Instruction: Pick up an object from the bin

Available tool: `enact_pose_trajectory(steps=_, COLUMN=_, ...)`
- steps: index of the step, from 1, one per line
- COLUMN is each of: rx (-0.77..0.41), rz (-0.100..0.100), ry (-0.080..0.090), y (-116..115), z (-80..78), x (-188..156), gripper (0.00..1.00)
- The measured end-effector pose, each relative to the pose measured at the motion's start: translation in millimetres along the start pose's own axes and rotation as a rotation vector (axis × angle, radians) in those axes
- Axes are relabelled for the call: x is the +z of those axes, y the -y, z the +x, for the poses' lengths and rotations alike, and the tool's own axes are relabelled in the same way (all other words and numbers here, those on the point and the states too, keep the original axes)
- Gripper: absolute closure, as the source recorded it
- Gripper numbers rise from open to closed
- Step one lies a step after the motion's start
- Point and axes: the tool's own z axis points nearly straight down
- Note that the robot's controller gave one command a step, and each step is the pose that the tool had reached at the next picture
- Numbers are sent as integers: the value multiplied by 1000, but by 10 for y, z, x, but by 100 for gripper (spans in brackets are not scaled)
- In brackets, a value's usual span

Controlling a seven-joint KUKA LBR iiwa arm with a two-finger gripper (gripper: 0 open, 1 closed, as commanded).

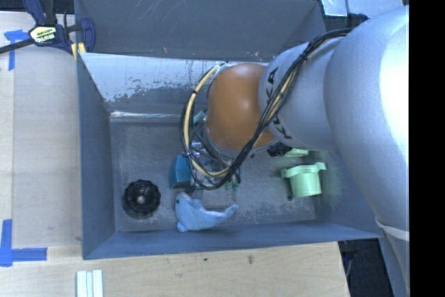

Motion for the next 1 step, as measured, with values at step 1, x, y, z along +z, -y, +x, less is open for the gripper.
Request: enact_pose_trajectory(steps=1, rx=0, rz=0, ry=0, y=0, z=0, x=0, gripper=100)
